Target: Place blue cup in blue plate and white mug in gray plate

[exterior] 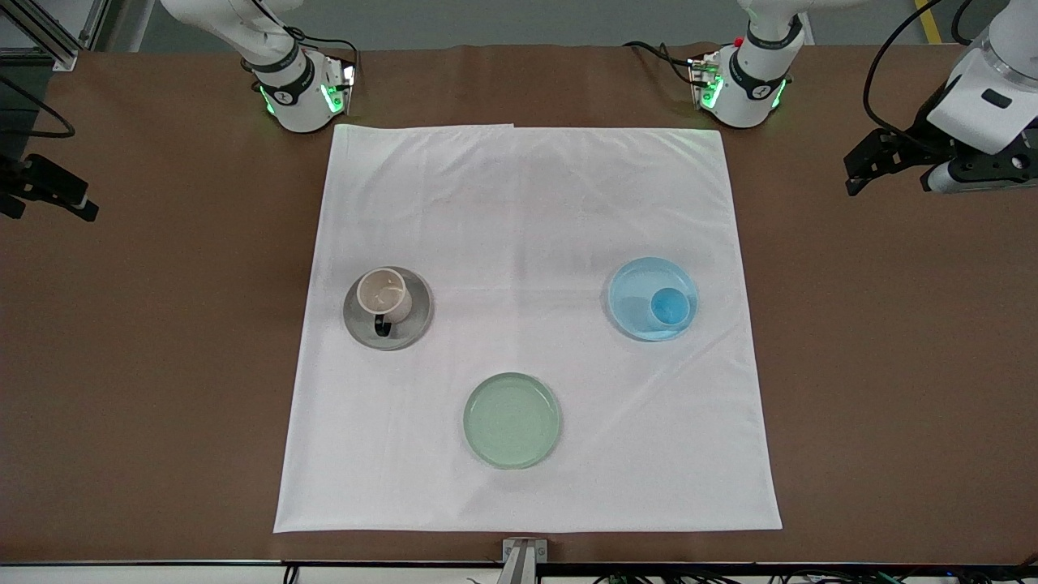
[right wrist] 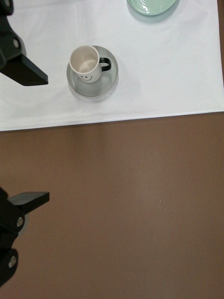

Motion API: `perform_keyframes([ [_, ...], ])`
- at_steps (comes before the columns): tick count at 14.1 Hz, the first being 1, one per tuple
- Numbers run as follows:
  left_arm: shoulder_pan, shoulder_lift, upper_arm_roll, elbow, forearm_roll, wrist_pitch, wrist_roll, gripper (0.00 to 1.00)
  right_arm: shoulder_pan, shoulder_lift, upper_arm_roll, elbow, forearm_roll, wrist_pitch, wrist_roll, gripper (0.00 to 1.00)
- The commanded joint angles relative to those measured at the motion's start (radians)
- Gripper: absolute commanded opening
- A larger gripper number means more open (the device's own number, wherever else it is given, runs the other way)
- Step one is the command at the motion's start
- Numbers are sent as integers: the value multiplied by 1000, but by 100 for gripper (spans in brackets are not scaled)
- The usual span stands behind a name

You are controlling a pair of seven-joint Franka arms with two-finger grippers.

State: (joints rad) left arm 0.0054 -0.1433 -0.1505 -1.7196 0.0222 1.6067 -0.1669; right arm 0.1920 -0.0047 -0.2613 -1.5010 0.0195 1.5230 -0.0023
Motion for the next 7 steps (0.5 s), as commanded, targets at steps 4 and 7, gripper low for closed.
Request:
perform_keyframes([
  [4, 7, -13, 17, -3, -47, -48, 24, 100, 0, 6, -4, 10, 5, 0, 15, 100],
  [7, 7, -7, 23, 15, -35, -53, 40, 100, 0, 6, -4, 10, 5, 0, 13, 100],
])
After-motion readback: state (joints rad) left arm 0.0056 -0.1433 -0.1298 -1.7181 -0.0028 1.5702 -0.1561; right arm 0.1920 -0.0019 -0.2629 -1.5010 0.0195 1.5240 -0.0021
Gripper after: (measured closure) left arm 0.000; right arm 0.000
